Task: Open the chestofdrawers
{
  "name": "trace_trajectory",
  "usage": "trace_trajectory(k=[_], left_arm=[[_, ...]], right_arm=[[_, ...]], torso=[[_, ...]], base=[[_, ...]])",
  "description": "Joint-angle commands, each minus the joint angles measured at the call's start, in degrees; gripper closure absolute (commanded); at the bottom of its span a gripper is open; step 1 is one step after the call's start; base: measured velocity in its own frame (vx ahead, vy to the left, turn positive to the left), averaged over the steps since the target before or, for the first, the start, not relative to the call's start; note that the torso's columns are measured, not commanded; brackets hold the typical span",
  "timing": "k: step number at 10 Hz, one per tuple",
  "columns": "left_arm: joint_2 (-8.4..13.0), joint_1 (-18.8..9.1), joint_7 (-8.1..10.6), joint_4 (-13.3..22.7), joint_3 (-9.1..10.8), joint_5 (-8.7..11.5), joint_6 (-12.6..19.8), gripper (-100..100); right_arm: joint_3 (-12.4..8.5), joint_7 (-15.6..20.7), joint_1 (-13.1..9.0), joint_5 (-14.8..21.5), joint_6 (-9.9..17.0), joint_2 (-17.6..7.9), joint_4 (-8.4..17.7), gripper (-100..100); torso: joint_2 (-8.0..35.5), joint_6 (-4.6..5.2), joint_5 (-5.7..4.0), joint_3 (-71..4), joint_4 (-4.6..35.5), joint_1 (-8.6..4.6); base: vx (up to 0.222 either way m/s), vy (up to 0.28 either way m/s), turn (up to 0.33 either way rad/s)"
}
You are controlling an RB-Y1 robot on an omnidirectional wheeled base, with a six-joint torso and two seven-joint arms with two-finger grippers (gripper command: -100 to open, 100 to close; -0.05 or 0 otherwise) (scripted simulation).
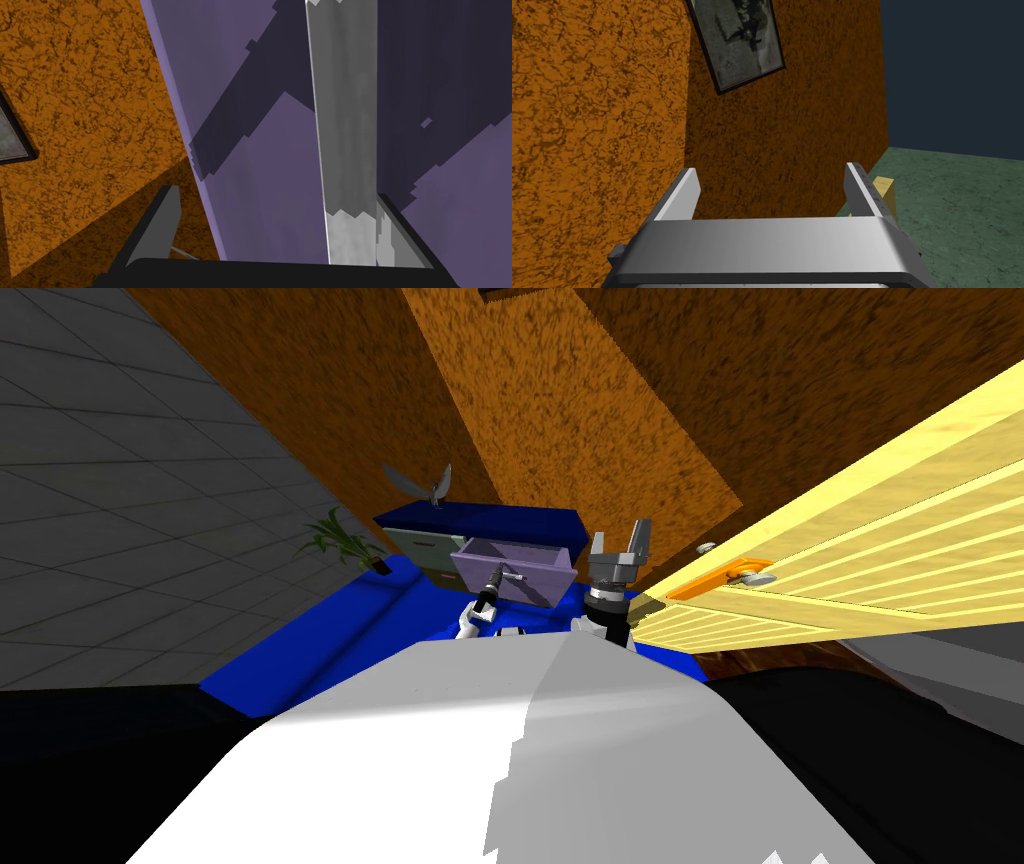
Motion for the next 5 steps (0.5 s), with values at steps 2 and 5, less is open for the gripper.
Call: trace_trajectory(k=[2,5], left_arm=[[0.0,0.2,0.01,0.2,0.01,0.0,0.1,0],[0.1,0.2,0.02,0.3,0.02,0.0,0.2,0]], right_arm=[[0.0,0.0,0.0,0.0,0.0,0.0,0.0,0],[0.0,0.0,0.0,0.0,0.0,0.0,0.0,0]], torso=[[-0.2,0.01,0.02,-0.1,-0.1,0.03],[-0.2,0.01,0.03,-0.2,-0.2,0.05]], base=[[0.000,0.000,0.000],[0.000,0.000,0.000]])
